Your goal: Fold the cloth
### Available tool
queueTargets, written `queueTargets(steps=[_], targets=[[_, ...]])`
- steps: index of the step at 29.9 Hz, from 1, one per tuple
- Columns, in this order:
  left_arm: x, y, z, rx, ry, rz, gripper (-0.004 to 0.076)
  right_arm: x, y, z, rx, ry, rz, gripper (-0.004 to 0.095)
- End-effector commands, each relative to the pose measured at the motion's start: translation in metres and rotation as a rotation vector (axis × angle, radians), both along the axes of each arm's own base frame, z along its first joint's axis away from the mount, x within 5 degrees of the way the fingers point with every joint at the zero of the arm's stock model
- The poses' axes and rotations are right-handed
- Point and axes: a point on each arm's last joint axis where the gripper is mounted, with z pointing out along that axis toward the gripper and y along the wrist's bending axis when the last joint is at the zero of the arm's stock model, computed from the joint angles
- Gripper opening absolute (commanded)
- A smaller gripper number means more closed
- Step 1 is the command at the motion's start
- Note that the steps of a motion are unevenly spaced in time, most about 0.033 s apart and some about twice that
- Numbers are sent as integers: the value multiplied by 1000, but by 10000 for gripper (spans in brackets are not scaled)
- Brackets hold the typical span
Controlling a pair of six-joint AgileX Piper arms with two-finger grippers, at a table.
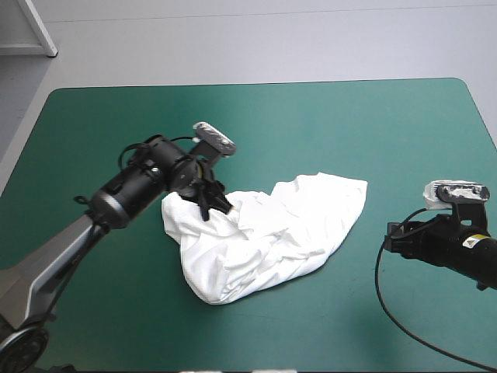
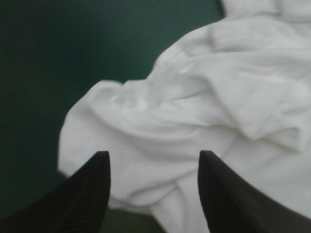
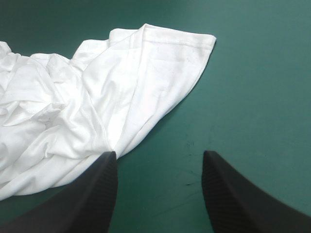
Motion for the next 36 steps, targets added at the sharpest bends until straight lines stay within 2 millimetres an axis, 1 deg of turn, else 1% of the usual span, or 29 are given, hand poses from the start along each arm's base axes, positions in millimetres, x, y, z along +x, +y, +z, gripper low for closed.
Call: queueTargets(steps=[1, 4, 7, 8, 10, 12, 16, 21, 24, 26, 28, 30, 32, 34, 35, 36], targets=[[-1, 60, 19, -85, -58, 241, 395, 11, 0, 11, 11, -74, 5, 511], [3, 102, 7, -203, -15, 373, 395, 16, -1, 11, -4, -94, 6, 511], [7, 121, -11, -334, 42, 390, 395, 21, -2, 11, -5, -97, 6, 511], [10, 124, -18, -348, 50, 397, 395, 22, -2, 11, -2, -94, 5, 511], [14, 127, -32, -350, 43, 409, 395, 26, -1, 9, 8, -84, 8, 511], [19, 126, -44, -350, 32, 413, 395, 29, -1, 7, 14, -72, 10, 511], [36, 121, -60, -373, 19, 403, 395, 32, -1, 5, 16, -59, 13, 511], [57, 120, -93, -346, 61, 414, 395, 38, -3, 2, 7, -57, 4, 511], [63, 118, -108, -338, 93, 425, 395, 44, -4, 1, 5, -52, -2, 511], [65, 117, -114, -337, 114, 429, 384, 51, -5, -1, 6, -41, -5, 511], [64, 117, -117, -339, 133, 431, 340, 59, -6, 1, 3, -42, -5, 511], [62, 115, -117, -334, 151, 421, 256, 69, -8, 1, 2, -45, -16, 511], [60, 114, -118, -326, 170, 402, 134, 82, -11, 0, -9, -60, -26, 511], [59, 114, -119, -311, 178, 375, 17, 95, -9, -2, -23, -70, -16, 511], [59, 114, -119, -306, 177, 367, -6, 103, -6, -5, -26, -72, -8, 508], [59, 114, -119, -306, 177, 367, -8, 111, -4, -8, -27, -71, -4, 509]])
